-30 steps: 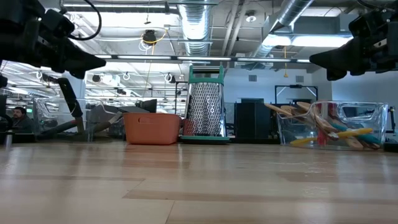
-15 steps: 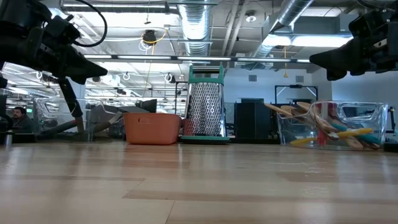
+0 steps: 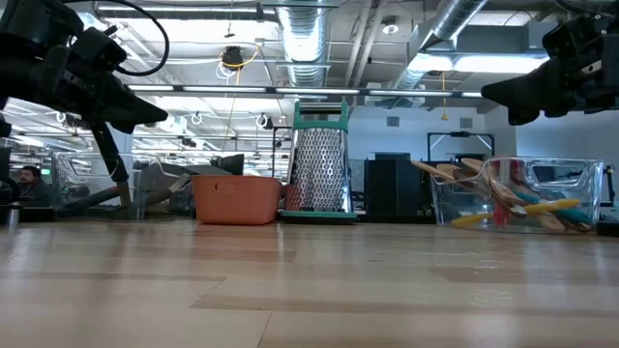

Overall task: Pick & Place Kitchen Items
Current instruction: Return to Home Position

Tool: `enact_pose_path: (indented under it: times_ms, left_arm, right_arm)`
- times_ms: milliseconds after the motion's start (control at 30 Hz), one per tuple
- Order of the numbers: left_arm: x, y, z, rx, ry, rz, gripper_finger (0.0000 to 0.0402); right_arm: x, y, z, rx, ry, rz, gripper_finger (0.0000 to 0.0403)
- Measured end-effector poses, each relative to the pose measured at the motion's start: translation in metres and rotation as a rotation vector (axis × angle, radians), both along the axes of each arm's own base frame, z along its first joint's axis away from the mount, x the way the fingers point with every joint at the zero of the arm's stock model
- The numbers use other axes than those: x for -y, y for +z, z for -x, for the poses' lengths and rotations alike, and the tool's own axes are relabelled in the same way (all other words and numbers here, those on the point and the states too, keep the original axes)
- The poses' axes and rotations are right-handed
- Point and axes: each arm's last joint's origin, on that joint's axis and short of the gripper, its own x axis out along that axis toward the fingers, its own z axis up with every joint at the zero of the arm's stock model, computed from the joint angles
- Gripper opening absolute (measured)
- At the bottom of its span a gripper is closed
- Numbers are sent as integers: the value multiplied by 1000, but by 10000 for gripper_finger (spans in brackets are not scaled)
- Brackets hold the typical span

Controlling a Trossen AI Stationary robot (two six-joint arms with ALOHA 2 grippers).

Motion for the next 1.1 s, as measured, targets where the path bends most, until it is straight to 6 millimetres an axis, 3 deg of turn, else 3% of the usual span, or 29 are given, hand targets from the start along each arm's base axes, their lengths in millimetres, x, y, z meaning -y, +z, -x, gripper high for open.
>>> enact_pose_path:
  times_ms: [1100]
  left_arm:
    - [0, 2, 0, 17, -1, -5, 2]
  right_arm:
    - [0, 0, 0, -1, 0, 0, 0]
